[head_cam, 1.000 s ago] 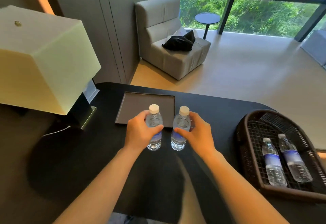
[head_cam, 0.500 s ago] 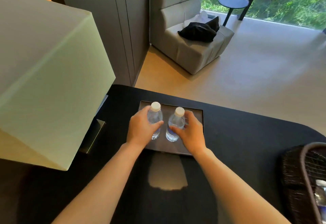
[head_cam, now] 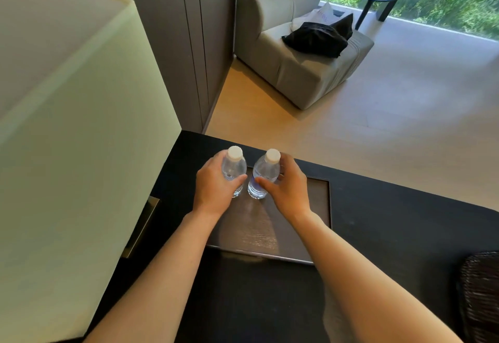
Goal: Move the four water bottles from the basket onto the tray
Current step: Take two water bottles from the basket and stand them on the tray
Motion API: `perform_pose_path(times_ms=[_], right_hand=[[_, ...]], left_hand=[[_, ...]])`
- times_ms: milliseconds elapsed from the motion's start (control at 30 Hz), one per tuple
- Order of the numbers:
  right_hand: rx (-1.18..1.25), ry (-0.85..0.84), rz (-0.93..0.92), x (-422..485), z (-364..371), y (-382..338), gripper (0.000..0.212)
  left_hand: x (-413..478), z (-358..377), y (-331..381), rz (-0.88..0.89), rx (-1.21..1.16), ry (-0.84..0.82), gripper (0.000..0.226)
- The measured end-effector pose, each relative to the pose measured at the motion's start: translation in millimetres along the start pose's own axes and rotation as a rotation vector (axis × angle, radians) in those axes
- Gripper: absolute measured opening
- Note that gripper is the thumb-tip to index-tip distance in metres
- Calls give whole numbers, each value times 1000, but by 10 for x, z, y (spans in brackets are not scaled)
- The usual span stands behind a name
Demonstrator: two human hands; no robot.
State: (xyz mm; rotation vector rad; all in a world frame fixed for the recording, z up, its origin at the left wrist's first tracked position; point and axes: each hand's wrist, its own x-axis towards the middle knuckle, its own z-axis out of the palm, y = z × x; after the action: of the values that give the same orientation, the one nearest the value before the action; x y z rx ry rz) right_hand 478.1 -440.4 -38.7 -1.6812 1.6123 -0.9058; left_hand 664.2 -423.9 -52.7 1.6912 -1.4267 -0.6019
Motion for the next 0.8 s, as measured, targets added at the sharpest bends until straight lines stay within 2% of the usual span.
perform_pose_path(times_ms=[600, 733, 800], right_hand=[[-53, -31, -17, 87, 4, 24, 74], [-78, -60, 9, -47, -106, 26, 81], [-136, -72, 48, -183, -201, 52, 90]], left_hand=[[110, 64, 17, 11, -10, -27, 73], [24, 4, 83, -116, 15, -42, 94], [-101, -43, 126, -161, 54, -31, 90]])
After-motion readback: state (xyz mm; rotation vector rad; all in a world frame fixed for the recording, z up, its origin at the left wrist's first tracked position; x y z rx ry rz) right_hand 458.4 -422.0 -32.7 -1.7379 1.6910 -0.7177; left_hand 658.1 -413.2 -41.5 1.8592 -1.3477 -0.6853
